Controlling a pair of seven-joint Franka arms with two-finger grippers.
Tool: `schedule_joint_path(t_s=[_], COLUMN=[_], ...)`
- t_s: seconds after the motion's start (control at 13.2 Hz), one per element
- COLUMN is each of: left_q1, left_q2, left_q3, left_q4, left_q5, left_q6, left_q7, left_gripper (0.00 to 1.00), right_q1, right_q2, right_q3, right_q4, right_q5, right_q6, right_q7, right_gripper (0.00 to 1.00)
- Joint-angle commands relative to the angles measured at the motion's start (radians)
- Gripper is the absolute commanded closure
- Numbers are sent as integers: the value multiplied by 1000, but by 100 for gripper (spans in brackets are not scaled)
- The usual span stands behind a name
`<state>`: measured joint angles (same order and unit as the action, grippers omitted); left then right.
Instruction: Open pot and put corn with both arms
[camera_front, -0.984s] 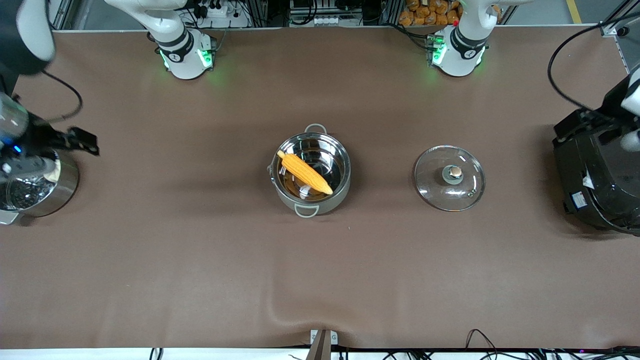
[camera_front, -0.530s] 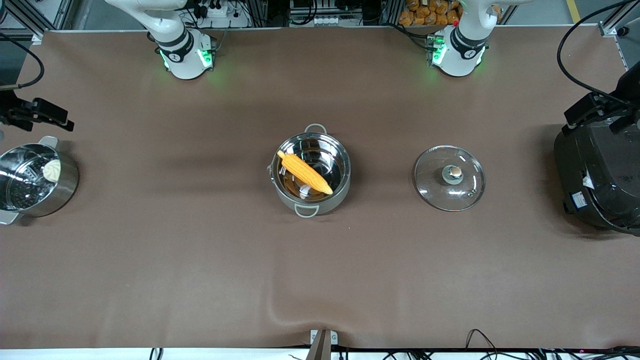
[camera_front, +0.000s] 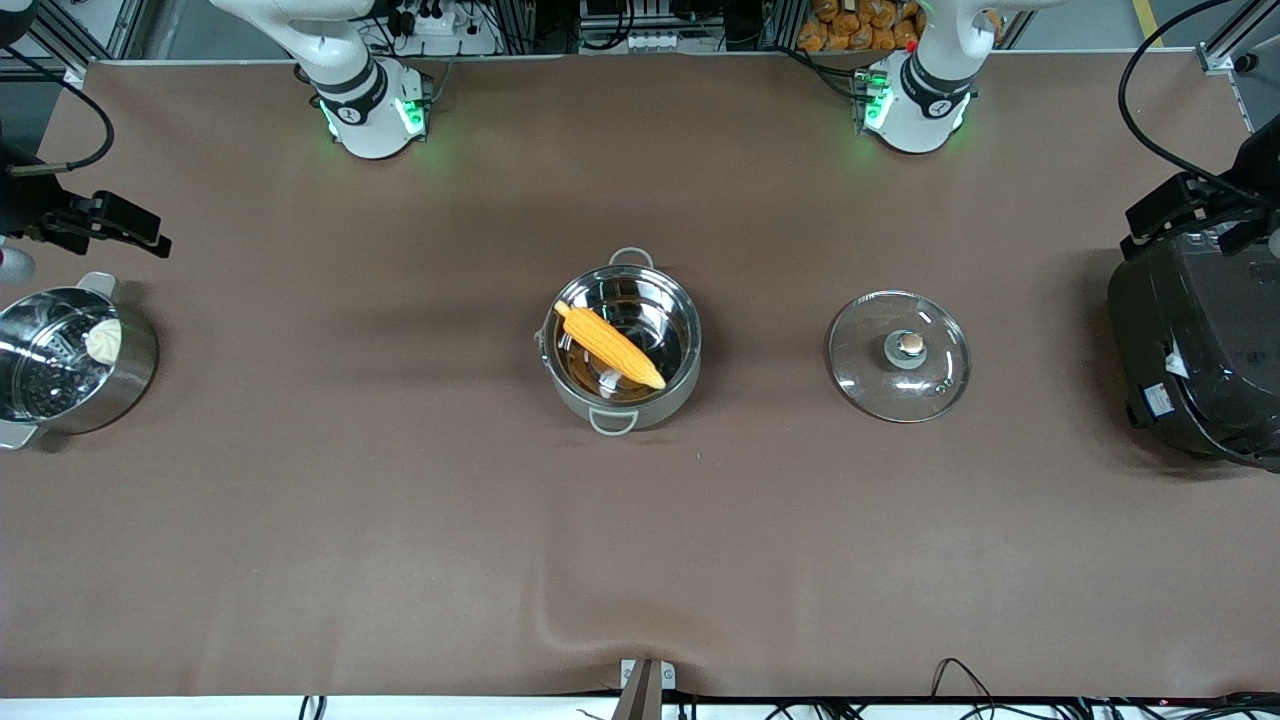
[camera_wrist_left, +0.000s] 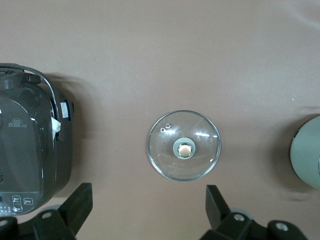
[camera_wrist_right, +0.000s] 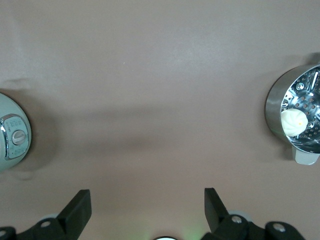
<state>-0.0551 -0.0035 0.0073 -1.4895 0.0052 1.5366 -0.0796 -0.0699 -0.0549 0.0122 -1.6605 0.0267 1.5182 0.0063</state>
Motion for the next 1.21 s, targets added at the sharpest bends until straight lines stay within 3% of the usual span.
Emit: schedule_joint_path(t_s=[0.0, 1.14], left_q1=[-9, -28], left_q2=[20, 43], left_q3=[0, -12], left_q4=[37, 20], left_q5=[-5, 4], left_q6=[-42, -66], left_q7=[14, 70], left_gripper=[0, 0], right_q1=[-8, -4], right_q2=[-31, -30], right_q3=[14, 14], right_q4=[-13, -12], right_q5=[-2, 2], right_q6=[4, -4], right_q7=[9, 11], right_gripper=[0, 0])
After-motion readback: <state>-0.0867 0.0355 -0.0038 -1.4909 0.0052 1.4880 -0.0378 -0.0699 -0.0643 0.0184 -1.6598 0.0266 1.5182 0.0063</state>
